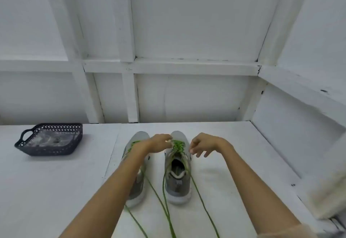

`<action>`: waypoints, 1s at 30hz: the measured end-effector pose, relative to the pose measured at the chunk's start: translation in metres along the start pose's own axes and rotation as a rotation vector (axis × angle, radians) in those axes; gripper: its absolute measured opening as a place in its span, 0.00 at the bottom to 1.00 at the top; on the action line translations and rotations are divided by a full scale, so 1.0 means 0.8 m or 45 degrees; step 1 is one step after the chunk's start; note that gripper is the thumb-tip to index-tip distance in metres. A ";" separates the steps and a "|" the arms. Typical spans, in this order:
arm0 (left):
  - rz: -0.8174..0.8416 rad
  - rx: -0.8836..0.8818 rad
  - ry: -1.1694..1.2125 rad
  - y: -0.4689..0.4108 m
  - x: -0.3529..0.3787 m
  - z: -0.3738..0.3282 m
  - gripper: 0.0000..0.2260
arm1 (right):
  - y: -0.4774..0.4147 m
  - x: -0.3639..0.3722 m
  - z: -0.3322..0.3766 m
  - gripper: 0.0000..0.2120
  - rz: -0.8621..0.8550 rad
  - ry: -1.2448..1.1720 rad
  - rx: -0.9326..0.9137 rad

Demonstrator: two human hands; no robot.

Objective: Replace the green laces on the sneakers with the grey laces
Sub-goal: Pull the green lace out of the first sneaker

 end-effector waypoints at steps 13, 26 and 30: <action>-0.179 0.151 0.561 0.020 0.108 0.026 0.27 | -0.009 0.045 -0.027 0.03 -0.508 -0.269 -0.111; -0.351 0.154 0.722 0.030 0.109 0.019 0.21 | -0.016 0.042 -0.008 0.02 -0.476 -0.155 -0.262; -0.407 0.123 0.796 0.030 0.112 0.018 0.20 | -0.020 0.048 -0.012 0.03 -0.590 -0.136 -0.262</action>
Point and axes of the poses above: each hand's wrist, its own y-axis away from the middle knuckle, its own x-axis out of the palm, z = x × y, the point moved 4 cm from there along -y, towards the middle knuckle, and after that the axes turned 2 degrees about -x, right-handed, at the moved point
